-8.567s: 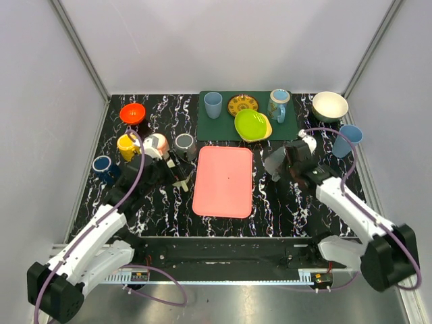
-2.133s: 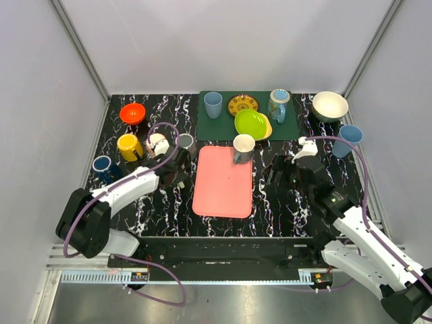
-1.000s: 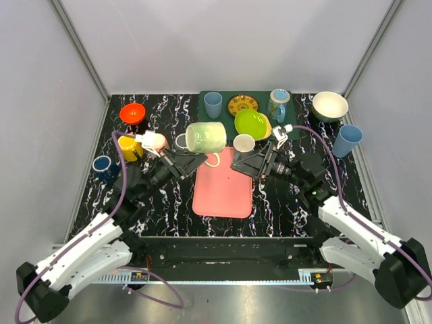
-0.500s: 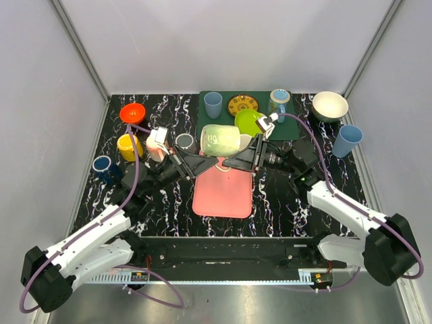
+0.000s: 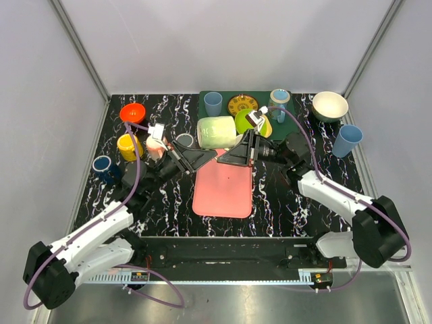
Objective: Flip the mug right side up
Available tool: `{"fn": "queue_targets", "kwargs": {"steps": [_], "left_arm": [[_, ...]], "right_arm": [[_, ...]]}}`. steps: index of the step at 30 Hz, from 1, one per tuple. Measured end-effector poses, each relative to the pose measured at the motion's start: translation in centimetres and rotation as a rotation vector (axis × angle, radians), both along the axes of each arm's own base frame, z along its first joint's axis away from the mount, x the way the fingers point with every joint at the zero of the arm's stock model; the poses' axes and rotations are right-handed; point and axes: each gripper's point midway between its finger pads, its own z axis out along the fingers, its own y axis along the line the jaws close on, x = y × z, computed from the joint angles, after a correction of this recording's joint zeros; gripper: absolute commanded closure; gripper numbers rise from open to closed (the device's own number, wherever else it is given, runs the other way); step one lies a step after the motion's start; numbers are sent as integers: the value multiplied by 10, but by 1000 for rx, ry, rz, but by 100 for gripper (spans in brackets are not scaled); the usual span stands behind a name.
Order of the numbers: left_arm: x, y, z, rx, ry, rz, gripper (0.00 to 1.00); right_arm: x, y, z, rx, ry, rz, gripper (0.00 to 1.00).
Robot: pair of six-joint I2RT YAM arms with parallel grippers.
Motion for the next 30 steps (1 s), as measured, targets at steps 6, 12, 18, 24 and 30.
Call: {"fn": "queue_targets", "kwargs": {"steps": [6,12,18,24,30], "left_arm": [[1,0,7,-33,-15,-4,83],[-6,-4,-12,41,-9,-28,16],[-3,38,-33,224,29,201,9],[16,128,-48,385,187,645,10],[9,167,-92,549,291,783,11]], "right_arm": [[0,0,7,31,-22,9,100],[6,0,-9,-118,-37,-105,100],[41,-19,-12,-433,-141,-365,100],[64,-30,-51,-792,-203,-498,100],[66,-15,-151,-1170,-190,-416,100]]}}
